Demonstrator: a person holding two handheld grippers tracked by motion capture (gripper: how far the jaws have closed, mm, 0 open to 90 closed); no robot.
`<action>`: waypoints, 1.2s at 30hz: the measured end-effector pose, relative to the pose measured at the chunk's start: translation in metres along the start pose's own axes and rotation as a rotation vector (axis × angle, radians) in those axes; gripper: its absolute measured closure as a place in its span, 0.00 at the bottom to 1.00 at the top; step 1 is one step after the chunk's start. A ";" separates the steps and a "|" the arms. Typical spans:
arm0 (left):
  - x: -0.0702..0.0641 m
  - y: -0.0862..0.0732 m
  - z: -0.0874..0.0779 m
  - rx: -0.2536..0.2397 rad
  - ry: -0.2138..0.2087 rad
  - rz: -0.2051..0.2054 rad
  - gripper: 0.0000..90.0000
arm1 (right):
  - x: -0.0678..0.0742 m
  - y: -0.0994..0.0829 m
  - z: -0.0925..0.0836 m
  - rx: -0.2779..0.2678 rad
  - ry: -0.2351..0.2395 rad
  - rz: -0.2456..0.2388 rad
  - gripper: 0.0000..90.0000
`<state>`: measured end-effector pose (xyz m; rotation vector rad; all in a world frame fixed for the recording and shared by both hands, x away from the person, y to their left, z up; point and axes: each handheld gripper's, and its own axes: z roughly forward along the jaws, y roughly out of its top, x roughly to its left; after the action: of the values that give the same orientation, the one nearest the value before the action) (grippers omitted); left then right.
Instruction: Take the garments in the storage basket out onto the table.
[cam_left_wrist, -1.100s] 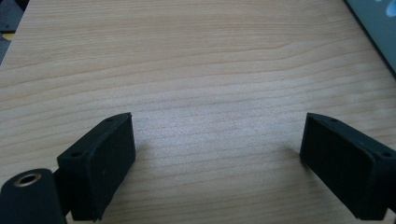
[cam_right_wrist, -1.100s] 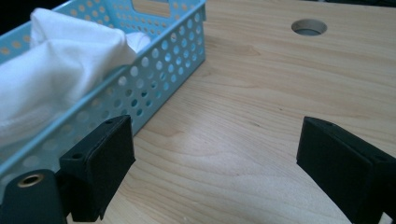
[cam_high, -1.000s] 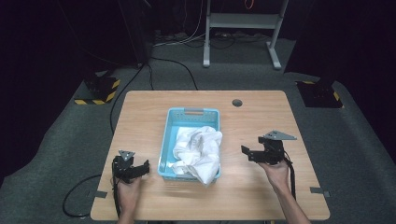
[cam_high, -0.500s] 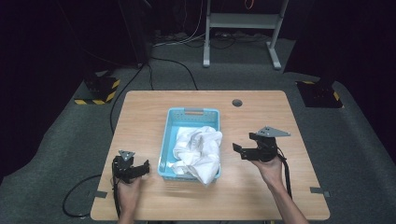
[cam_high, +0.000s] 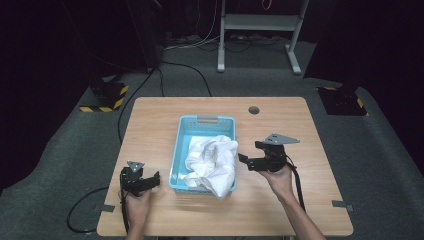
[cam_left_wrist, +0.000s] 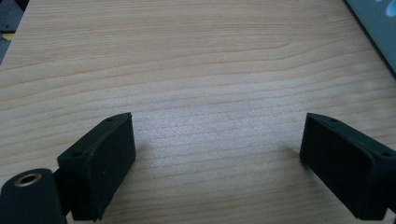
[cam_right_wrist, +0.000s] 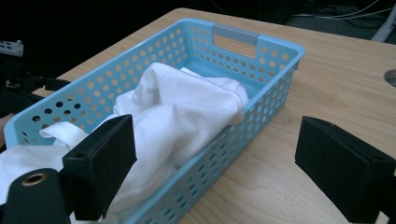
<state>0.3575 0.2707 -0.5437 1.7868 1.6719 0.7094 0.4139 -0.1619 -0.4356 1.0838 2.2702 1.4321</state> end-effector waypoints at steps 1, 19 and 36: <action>0.000 0.000 0.000 0.000 0.000 0.000 0.12 | 0.001 0.001 0.002 -0.002 0.005 -0.002 0.14; 0.000 0.000 0.000 0.000 -0.002 0.000 0.12 | 0.019 0.003 0.031 0.047 0.065 -0.029 0.19; 0.000 0.000 0.000 -0.001 -0.007 0.002 0.12 | 0.031 -0.003 0.052 0.103 0.034 -0.073 0.44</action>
<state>0.3573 0.2709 -0.5437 1.7882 1.6654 0.7040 0.4203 -0.1061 -0.4579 1.0009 2.4050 1.3284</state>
